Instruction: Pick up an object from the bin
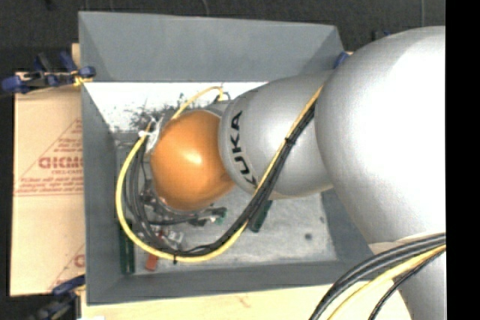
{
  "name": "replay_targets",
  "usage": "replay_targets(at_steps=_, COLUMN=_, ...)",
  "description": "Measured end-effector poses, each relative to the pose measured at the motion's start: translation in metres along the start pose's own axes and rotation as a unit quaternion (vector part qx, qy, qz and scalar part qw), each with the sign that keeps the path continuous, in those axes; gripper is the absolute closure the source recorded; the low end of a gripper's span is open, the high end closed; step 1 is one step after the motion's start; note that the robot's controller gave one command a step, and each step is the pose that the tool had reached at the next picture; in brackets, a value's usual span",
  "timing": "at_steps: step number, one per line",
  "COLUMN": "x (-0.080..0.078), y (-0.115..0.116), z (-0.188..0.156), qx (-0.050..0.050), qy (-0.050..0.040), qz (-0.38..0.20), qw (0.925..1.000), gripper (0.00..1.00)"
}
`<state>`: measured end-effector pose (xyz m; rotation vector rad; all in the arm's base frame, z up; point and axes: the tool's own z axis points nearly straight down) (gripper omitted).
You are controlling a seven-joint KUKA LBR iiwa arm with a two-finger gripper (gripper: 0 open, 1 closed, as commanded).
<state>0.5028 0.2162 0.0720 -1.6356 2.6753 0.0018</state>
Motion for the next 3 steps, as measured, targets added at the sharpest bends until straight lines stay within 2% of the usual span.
replay_targets(at_steps=2, x=0.001, y=0.001, z=-0.004, qx=-0.001, qy=0.0010, qz=0.000, qw=1.0000, gripper=1.00)
replay_targets(at_steps=3, x=0.001, y=0.001, z=-0.019, qx=-0.002, qy=0.0028, qz=0.001, qw=1.0000, gripper=1.00)
